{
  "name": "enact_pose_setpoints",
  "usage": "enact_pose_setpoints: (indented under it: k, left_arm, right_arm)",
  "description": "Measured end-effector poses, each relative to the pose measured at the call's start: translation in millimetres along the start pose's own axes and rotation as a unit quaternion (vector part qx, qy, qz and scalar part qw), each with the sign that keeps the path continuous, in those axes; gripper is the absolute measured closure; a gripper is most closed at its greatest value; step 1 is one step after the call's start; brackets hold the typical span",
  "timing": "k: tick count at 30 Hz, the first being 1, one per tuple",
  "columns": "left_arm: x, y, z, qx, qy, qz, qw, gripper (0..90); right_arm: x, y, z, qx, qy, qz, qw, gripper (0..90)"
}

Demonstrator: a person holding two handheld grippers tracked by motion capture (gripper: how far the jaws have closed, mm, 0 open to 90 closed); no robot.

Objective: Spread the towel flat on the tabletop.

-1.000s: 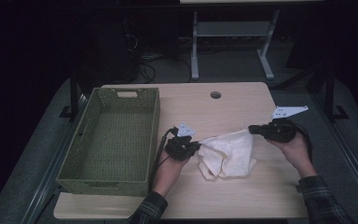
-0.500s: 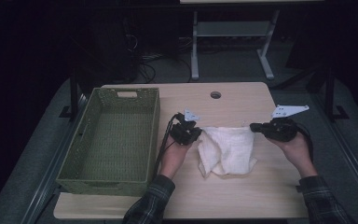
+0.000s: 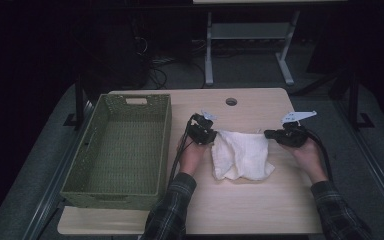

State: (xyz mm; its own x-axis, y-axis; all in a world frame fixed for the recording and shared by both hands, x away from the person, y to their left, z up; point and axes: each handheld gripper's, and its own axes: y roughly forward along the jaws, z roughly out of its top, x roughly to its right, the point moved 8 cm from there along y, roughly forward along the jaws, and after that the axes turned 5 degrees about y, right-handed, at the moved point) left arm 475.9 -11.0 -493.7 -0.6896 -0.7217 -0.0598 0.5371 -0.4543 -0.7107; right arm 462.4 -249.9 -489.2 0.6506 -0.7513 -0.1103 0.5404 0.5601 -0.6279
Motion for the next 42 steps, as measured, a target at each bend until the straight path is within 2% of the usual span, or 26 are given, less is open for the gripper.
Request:
enact_pose_setpoints:
  k: [1, 3, 6, 8, 13, 15, 16, 19, 26, 31, 35, 38, 42]
  left_arm:
    - [0.6, 0.2, -1.2, -0.004, -0.001, -0.002, 1.0000, 72.2]
    - [2.0, -3.8, -2.1, -0.006, 0.006, -0.002, 1.0000, 66.2]
    - [8.6, -13.7, -2.5, 0.005, 0.004, -0.020, 0.9998, 61.2]
    - [15.6, -21.7, -4.7, 0.008, 0.011, -0.031, 0.9994, 58.7]
    - [33.8, -41.2, -15.1, 0.016, 0.021, -0.059, 0.9979, 55.6]
    - [41.2, -48.1, -17.7, 0.024, 0.019, -0.072, 0.9970, 54.4]
    - [44.9, -52.1, -19.0, 0.027, 0.025, -0.075, 0.9965, 54.2]
    - [56.1, -62.7, -24.7, 0.031, 0.042, -0.079, 0.9955, 52.7]
    - [74.5, -76.7, -46.8, 0.030, 0.062, -0.093, 0.9934, 50.1]
    - [82.3, -81.5, -64.2, 0.025, 0.066, -0.093, 0.9931, 49.1]
    - [89.1, -80.0, -71.3, 0.015, 0.077, -0.095, 0.9924, 47.9]
    - [94.2, -75.9, -70.8, 0.014, 0.087, -0.091, 0.9919, 47.3]
    - [97.0, -70.4, -72.6, 0.006, 0.098, -0.091, 0.9911, 47.1]
  right_arm:
    - [1.7, 2.0, -0.6, -0.001, 0.005, -0.003, 1.0000, 85.5]
    - [4.8, 4.3, -1.7, 0.001, 0.017, -0.005, 0.9998, 77.2]
    - [1.5, -1.0, -1.5, 0.005, 0.020, 0.005, 0.9998, 70.8]
    - [-2.5, -7.4, -1.7, 0.009, 0.021, 0.015, 0.9996, 69.3]
    - [-10.5, -19.8, -10.8, 0.005, 0.020, 0.027, 0.9994, 69.1]
    - [-14.9, -24.6, -16.2, 0.001, 0.021, 0.031, 0.9993, 69.1]
    - [-16.5, -26.3, -18.2, 0.000, 0.020, 0.033, 0.9993, 69.1]
    - [-23.7, -32.2, -26.6, -0.005, 0.012, 0.034, 0.9993, 68.7]
    - [-36.5, -37.3, -49.4, -0.024, 0.013, 0.051, 0.9983, 67.4]
    - [-49.6, -41.4, -62.2, -0.032, 0.007, 0.057, 0.9978, 65.4]
    - [-59.8, -42.0, -71.7, -0.046, 0.003, 0.057, 0.9973, 62.0]
    - [-61.3, -41.2, -76.6, -0.057, -0.004, 0.046, 0.9973, 60.9]
    - [-58.2, -36.6, -78.2, -0.062, 0.002, 0.049, 0.9969, 59.2]
